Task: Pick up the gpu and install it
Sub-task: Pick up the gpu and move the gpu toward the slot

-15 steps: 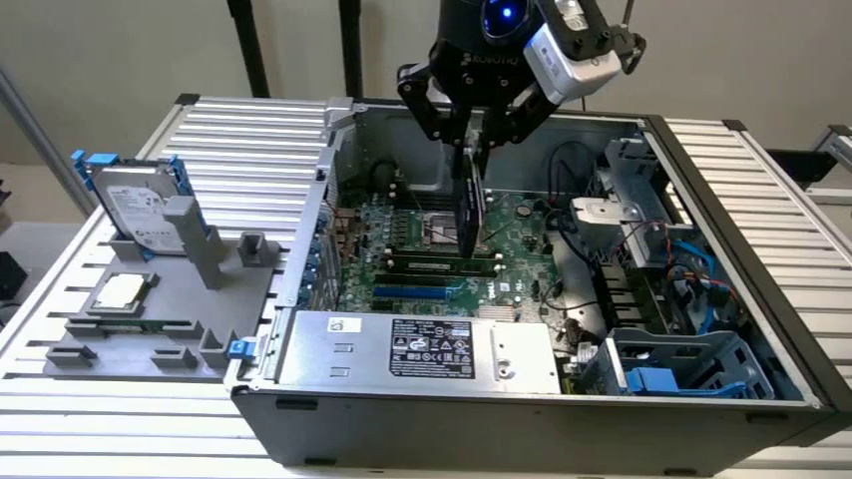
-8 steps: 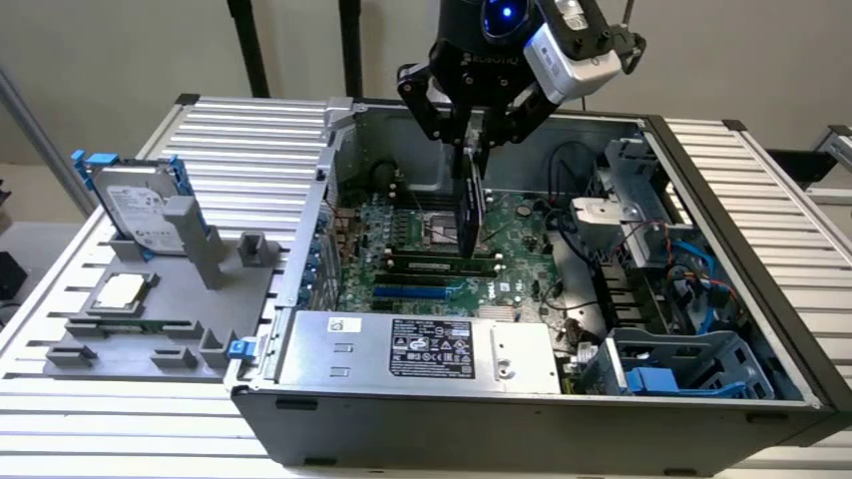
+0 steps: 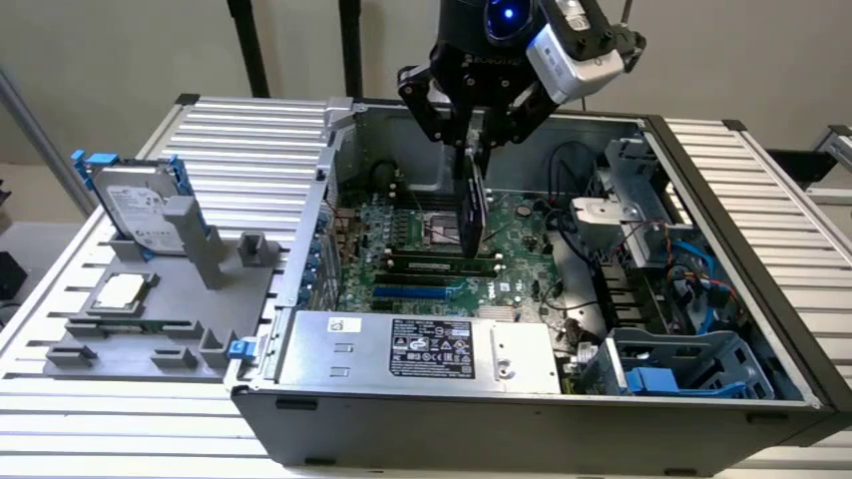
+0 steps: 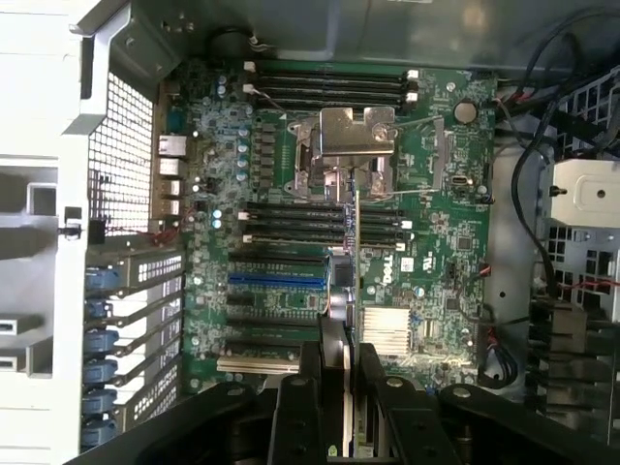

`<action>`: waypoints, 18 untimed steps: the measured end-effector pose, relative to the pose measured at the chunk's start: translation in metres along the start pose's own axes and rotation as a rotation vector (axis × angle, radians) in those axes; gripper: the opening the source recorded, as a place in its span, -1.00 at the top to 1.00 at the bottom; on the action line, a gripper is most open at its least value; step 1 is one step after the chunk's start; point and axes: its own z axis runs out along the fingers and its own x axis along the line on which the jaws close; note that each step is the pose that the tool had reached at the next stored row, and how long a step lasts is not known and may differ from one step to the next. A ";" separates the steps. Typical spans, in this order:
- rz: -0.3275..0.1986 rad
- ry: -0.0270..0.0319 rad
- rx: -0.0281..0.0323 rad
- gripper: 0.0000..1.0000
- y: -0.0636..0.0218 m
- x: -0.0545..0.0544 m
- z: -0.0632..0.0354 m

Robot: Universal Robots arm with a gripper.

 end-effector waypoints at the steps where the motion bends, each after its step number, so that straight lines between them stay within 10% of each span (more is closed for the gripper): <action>1: -0.039 -0.0021 0.0000 1.00 0.0000 0.000 0.0007; 18: -0.431 -0.0072 -0.0014 1.00 -0.0004 0.000 0.0124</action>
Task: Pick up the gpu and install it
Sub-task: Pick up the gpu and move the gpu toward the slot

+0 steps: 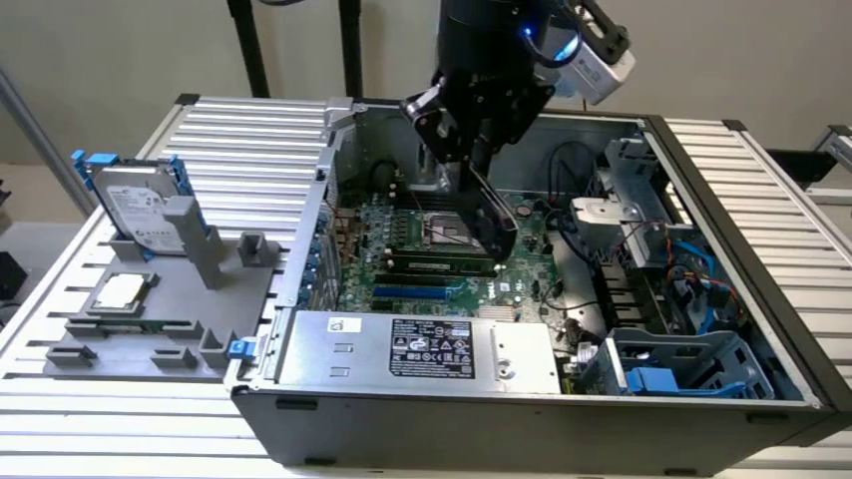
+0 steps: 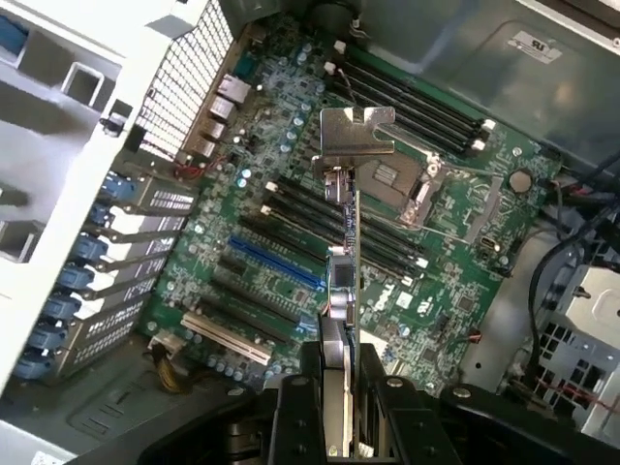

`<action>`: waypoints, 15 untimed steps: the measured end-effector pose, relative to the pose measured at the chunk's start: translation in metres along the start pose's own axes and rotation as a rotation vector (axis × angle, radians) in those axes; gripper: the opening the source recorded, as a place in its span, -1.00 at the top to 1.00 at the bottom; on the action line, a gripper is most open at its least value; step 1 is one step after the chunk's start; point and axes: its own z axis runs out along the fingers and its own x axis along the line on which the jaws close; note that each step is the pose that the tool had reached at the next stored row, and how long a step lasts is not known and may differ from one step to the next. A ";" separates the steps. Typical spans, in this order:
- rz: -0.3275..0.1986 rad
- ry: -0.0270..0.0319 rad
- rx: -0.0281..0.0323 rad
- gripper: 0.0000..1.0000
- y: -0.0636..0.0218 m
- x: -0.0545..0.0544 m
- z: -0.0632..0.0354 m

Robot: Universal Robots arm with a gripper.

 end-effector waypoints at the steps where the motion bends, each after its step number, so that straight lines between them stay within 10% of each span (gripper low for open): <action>1: -0.019 0.0005 -0.0004 1.00 -0.0001 0.000 0.0008; 15: -0.325 0.0084 -0.0073 1.00 -0.0004 0.000 0.0148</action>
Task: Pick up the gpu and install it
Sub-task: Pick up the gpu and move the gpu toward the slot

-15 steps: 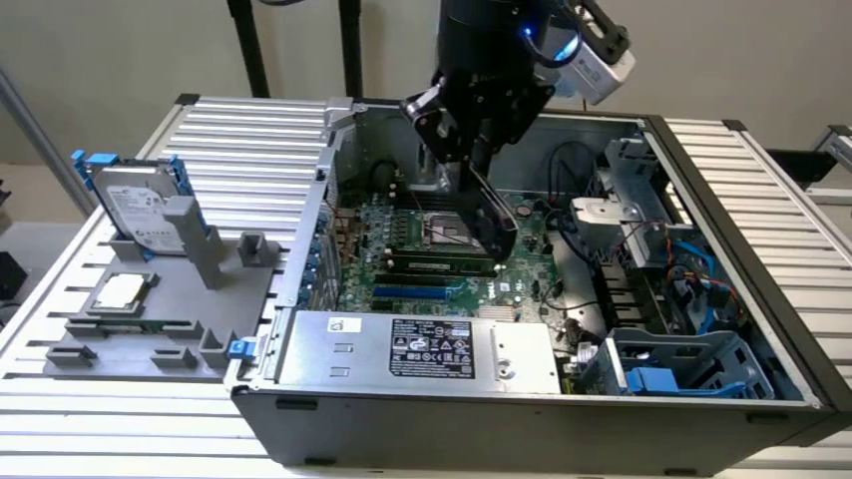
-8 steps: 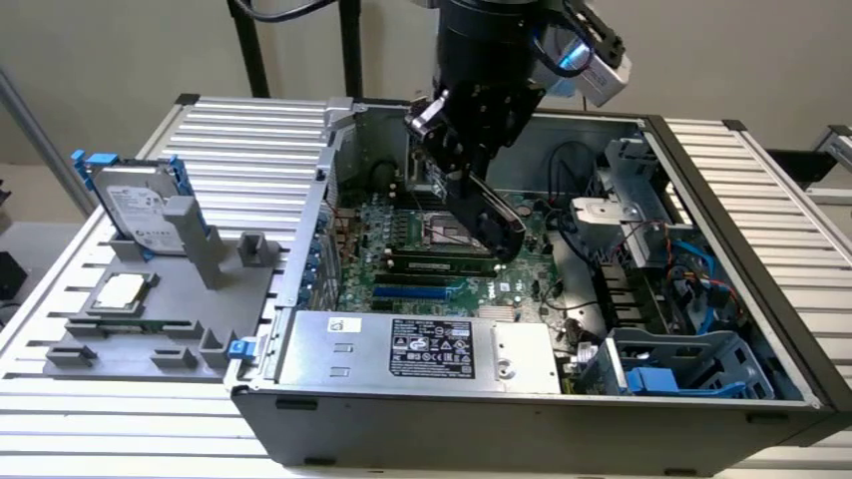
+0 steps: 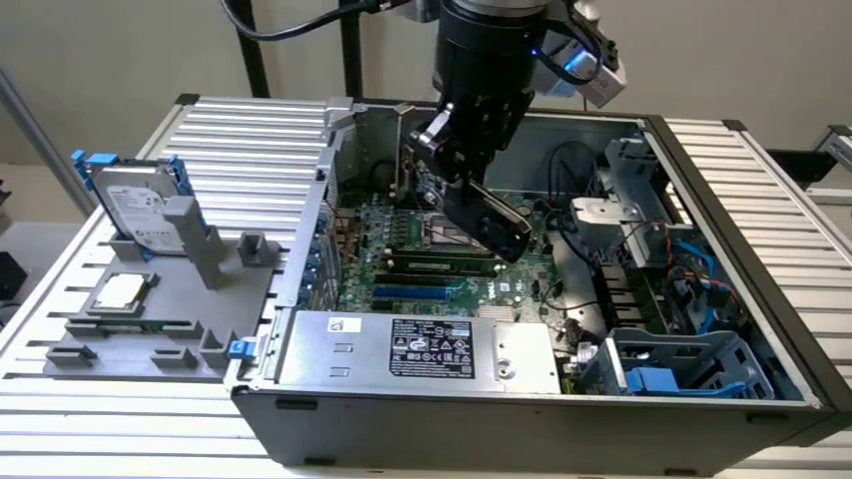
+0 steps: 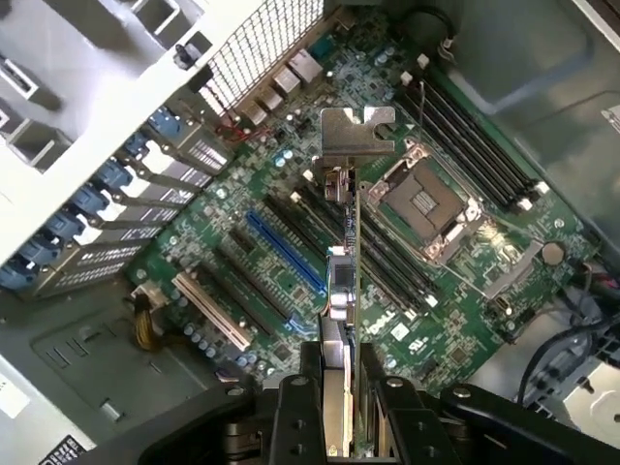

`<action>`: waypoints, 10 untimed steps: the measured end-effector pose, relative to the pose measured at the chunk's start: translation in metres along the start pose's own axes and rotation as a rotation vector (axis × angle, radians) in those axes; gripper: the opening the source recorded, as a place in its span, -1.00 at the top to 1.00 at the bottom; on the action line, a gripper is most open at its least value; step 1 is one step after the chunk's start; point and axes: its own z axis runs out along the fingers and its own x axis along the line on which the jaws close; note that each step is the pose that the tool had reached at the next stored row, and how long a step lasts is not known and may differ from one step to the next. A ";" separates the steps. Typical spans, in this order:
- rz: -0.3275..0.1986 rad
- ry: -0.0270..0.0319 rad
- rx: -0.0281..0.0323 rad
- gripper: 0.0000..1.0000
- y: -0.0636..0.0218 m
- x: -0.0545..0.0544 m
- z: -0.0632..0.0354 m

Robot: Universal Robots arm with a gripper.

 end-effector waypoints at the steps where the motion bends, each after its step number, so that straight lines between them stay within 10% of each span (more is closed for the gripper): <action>1: -0.018 0.0005 -0.0004 1.00 0.0000 0.000 0.0008; 10: -0.230 0.0032 -0.0020 1.00 -0.0004 0.000 0.0119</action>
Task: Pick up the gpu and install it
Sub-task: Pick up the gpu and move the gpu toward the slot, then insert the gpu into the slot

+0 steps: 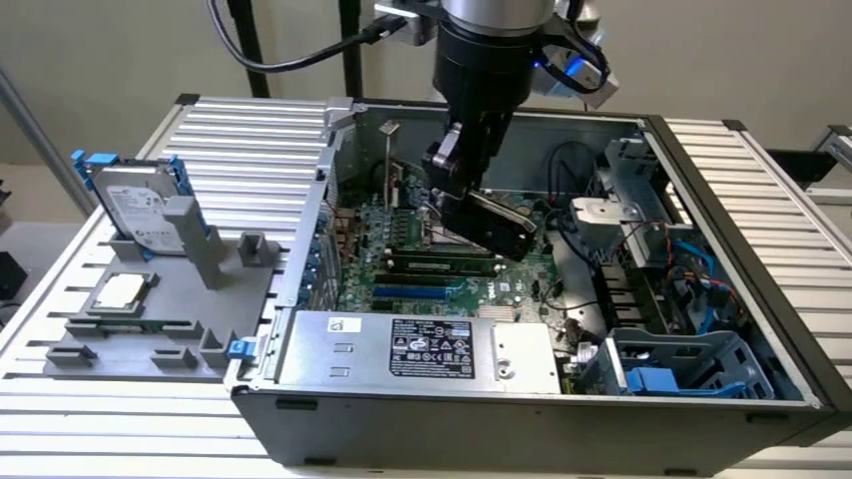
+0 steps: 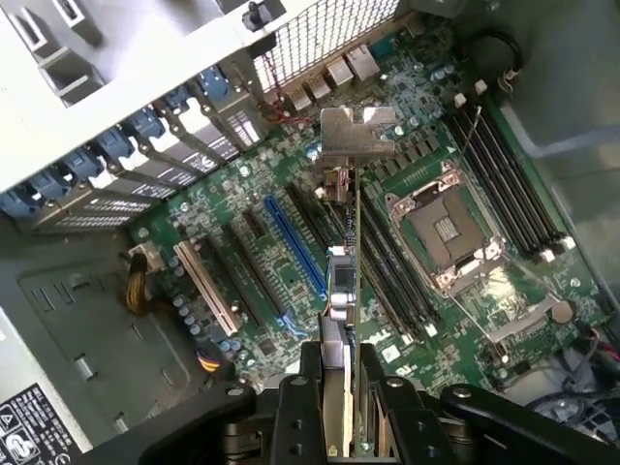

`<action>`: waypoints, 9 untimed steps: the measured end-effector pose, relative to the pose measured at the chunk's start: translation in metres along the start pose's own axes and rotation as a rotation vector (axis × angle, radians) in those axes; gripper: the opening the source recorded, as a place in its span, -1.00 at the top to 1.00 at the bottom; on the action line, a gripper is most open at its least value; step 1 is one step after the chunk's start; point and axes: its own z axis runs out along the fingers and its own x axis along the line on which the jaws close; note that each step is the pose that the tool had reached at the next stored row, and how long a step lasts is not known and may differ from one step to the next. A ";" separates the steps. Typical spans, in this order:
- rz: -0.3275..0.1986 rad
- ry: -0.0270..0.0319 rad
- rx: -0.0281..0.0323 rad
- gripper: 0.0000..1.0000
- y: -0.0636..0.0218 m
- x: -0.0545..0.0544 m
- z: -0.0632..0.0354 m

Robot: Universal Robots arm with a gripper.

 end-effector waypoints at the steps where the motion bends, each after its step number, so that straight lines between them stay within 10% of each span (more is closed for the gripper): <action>1: -0.019 -0.0001 0.0004 1.00 0.0000 0.000 0.0011; 9: -0.174 -0.0004 0.0029 1.00 -0.0002 0.000 0.0098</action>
